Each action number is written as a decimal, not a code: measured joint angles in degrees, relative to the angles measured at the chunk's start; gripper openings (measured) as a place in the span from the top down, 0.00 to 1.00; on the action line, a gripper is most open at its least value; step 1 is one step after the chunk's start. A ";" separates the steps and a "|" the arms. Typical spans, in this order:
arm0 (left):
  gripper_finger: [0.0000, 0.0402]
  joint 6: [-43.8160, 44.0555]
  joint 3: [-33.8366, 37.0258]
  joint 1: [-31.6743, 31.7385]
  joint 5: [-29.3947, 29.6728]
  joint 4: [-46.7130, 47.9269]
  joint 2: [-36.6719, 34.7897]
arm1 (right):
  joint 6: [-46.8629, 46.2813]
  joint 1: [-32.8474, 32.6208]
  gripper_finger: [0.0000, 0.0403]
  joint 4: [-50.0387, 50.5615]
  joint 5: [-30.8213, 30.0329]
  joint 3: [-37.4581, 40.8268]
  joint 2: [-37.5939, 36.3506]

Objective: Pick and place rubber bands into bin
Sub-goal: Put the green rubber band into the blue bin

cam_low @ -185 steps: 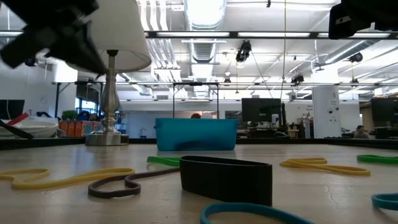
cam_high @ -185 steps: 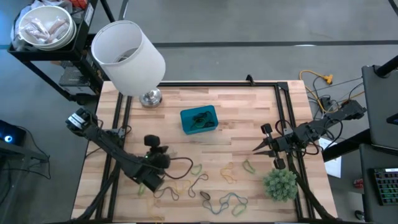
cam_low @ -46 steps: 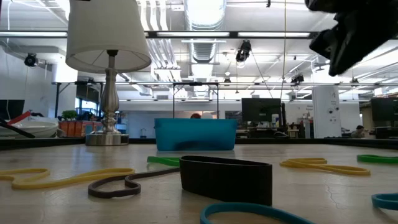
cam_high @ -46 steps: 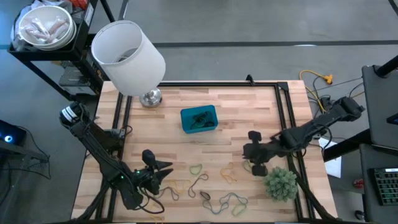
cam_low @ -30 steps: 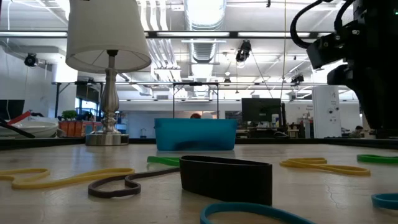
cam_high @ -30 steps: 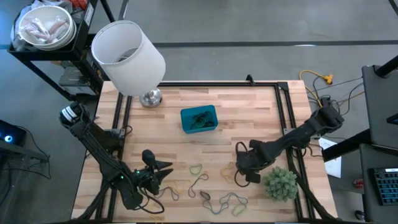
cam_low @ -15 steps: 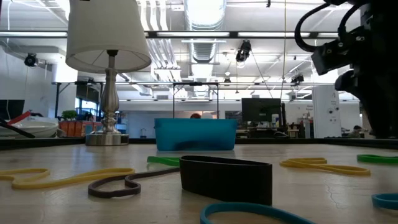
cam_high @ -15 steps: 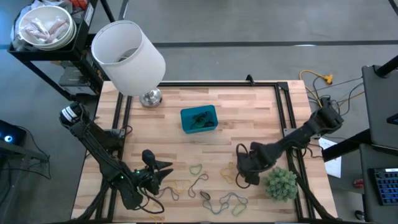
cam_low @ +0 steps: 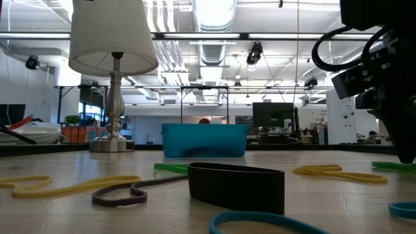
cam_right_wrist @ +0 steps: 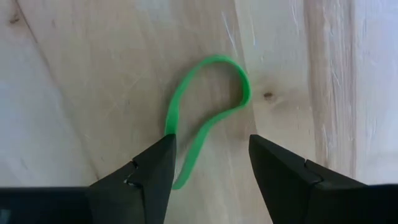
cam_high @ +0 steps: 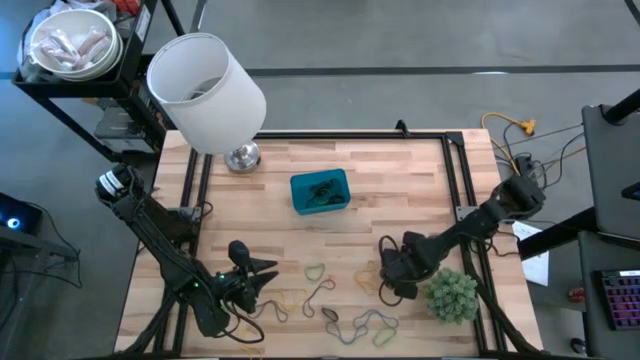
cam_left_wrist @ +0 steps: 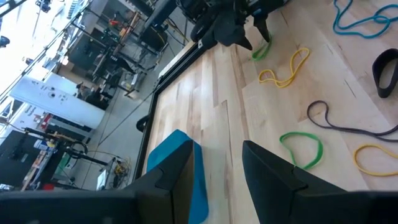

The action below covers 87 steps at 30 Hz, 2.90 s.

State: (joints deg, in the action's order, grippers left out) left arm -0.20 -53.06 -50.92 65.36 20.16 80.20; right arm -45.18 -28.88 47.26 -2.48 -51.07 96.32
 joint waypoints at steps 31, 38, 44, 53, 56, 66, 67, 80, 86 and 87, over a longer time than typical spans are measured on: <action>0.70 0.02 0.02 0.00 0.00 -0.04 0.00 | 14.35 -1.52 0.98 -3.51 -5.75 -5.07 -0.36; 0.70 0.02 0.02 0.00 0.00 -0.09 0.00 | 23.00 -1.72 0.98 -1.00 -25.12 -11.05 -0.44; 0.70 0.02 0.02 -0.02 0.00 -0.09 0.00 | 31.20 -0.51 0.98 -1.30 -47.65 -15.57 -0.47; 0.70 0.02 0.02 0.00 0.00 -0.11 0.00 | 41.53 9.16 0.98 -8.48 -56.72 -18.52 -0.60; 0.70 0.01 0.02 -0.01 0.00 -0.11 0.00 | 47.49 13.67 0.98 -15.53 -55.13 -17.23 -0.60; 0.70 -0.01 0.02 0.00 0.00 -0.11 0.00 | 60.95 28.14 0.98 -41.39 -38.03 -11.11 -0.60; 0.70 -0.01 0.02 0.00 -0.02 -0.10 0.00 | 61.03 29.28 0.98 -43.15 -36.50 -10.56 -0.60; 0.70 -0.01 0.07 0.00 -0.02 -0.11 0.00 | 60.67 36.45 0.98 -49.37 -25.94 -9.66 6.53; 0.70 -0.01 0.20 0.00 -0.02 -0.11 0.00 | 61.71 36.76 0.98 -49.16 -25.94 -13.00 11.58; 0.70 -0.01 0.22 -0.02 -0.02 -0.13 0.00 | 61.71 36.76 0.97 -49.02 -25.91 -13.44 11.99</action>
State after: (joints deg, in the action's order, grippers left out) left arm -0.21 -52.84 -50.94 65.34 20.03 80.20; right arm 16.53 7.88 -1.76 -28.39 -64.51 108.31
